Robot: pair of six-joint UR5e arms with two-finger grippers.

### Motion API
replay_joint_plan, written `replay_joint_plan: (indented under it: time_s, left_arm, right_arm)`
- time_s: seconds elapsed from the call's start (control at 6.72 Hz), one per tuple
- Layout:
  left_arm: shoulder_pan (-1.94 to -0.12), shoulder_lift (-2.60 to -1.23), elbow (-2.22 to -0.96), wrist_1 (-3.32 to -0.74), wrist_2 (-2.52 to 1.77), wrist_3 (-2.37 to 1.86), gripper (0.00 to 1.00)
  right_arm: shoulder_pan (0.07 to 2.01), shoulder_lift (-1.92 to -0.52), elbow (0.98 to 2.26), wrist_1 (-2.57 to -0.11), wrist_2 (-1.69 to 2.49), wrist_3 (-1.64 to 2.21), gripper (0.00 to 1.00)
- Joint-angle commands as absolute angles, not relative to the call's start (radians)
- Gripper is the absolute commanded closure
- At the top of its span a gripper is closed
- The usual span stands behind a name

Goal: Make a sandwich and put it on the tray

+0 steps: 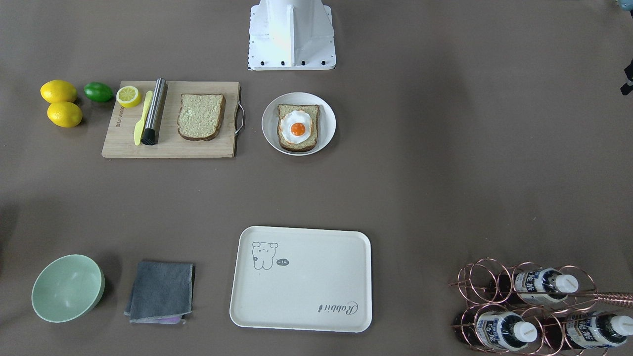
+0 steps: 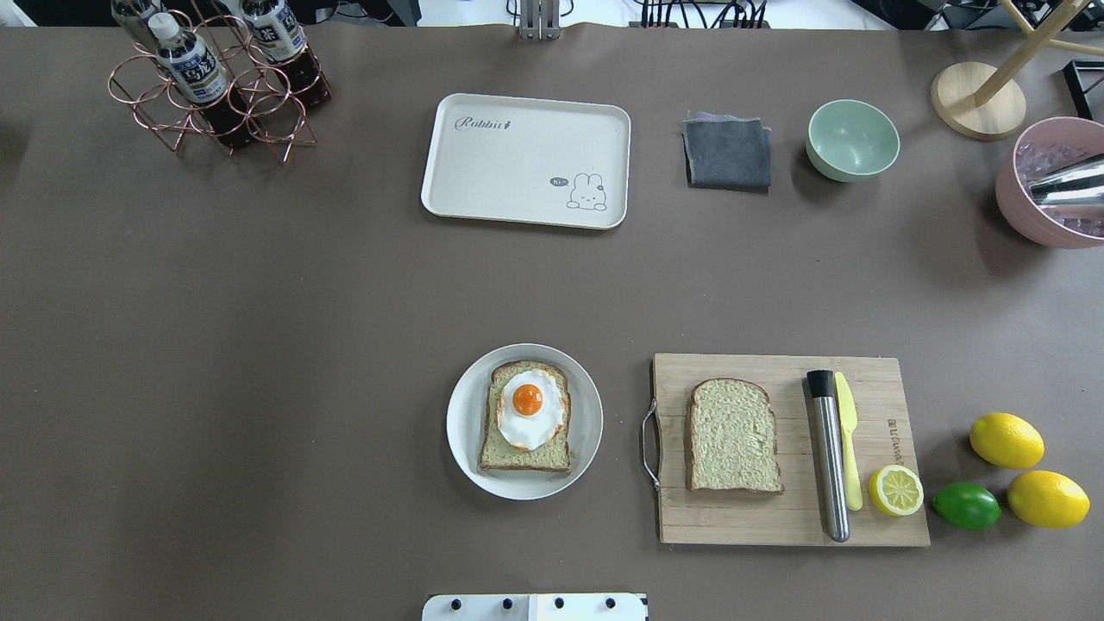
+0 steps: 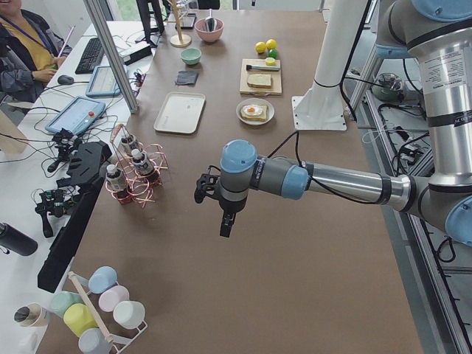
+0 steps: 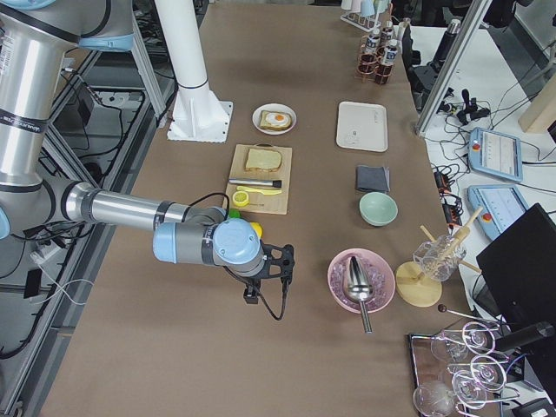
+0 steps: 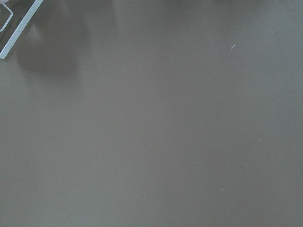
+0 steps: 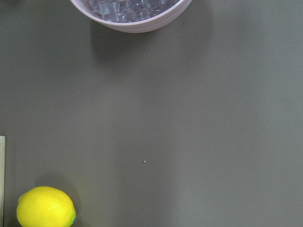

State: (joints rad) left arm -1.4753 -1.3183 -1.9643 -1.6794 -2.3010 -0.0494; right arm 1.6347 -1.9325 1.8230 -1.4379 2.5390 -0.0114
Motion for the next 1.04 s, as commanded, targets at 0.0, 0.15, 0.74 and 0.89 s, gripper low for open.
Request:
replay_joint_plan:
  time_s: [0.0, 0.15, 0.74, 0.89]
  left_arm:
    - [-1.474, -1.316, -1.967, -1.701, -2.301, -0.048, 0.02]
    - [-1.474, -1.316, -1.96, -1.742, -2.301, -0.06, 0.02]
    - [-1.47, -1.319, -1.95, -1.746, -2.301, -0.055, 0.02]
    - [-1.471, -1.328, -1.938, -1.747, -2.298, -0.046, 0.02]
  right_arm:
    - [1.576, -1.925, 1.851, -1.436, 2.574, 0.023, 0.0]
    - [1.56, -1.931, 1.889, -1.436, 2.571, 0.108, 0.0]
    - [1.222, -1.898, 1.91, -1.014, 2.47, 0.759, 0.02]
    - [1.115, -1.867, 1.914, -0.927, 2.42, 0.931, 0.02]
